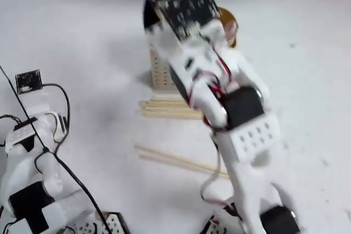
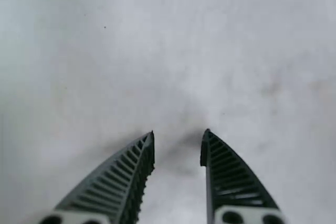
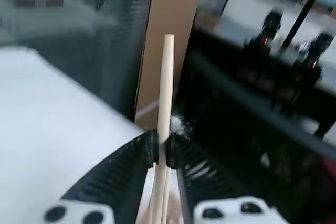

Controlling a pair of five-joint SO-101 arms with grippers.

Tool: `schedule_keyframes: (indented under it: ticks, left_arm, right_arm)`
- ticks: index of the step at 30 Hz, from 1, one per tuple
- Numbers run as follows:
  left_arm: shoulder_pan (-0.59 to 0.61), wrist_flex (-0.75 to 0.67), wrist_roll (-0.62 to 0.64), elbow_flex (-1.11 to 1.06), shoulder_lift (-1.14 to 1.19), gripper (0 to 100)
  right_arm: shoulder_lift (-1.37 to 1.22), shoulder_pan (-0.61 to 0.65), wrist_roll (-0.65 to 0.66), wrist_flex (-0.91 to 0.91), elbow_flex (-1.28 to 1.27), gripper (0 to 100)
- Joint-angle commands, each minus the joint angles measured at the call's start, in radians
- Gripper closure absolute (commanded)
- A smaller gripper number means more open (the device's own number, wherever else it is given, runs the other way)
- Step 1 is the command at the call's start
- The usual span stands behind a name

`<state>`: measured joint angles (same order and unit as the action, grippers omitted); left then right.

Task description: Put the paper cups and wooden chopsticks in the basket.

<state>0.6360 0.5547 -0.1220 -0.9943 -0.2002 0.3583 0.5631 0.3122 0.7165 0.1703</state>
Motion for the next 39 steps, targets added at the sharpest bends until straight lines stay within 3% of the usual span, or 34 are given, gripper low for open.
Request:
schedule_keyframes:
  ticks: [1,11,17,20,22,28,31,35,39]
  left_arm:
    - [0.012,-0.009,0.009,0.002,-0.007,84]
    - [0.012,-0.009,0.008,0.002,-0.007,84]
    - [0.012,-0.009,0.008,0.002,-0.007,84]
    - [0.012,-0.009,0.008,0.002,-0.007,84]
    - [0.012,-0.009,0.008,0.002,-0.007,84]
    - [0.012,-0.009,0.008,0.002,-0.007,84]
    - [0.012,-0.009,0.008,0.002,-0.007,84]
    - [0.012,-0.009,0.009,0.002,-0.007,84]
    - [0.012,-0.009,0.011,0.002,-0.007,84]
  right_arm:
    - [-0.134,-0.007,-0.005,-0.16,0.152,98.1]
    - [-0.295,-0.008,-0.008,-0.105,0.236,97.8]
    - [-0.294,-0.008,-0.009,-0.038,0.241,83.2]
    - [-0.283,-0.007,-0.008,0.031,0.245,84.1]
    - [-0.251,-0.007,-0.003,0.127,0.238,86.1]
    - [-0.142,0.001,0.0,0.71,0.236,88.4]
    - [-0.147,0.004,0.014,0.897,0.219,88.3]
    - [-0.119,0.094,0.18,0.906,-0.005,91.2]
    - [-0.067,0.219,0.235,0.748,-0.384,90.9]
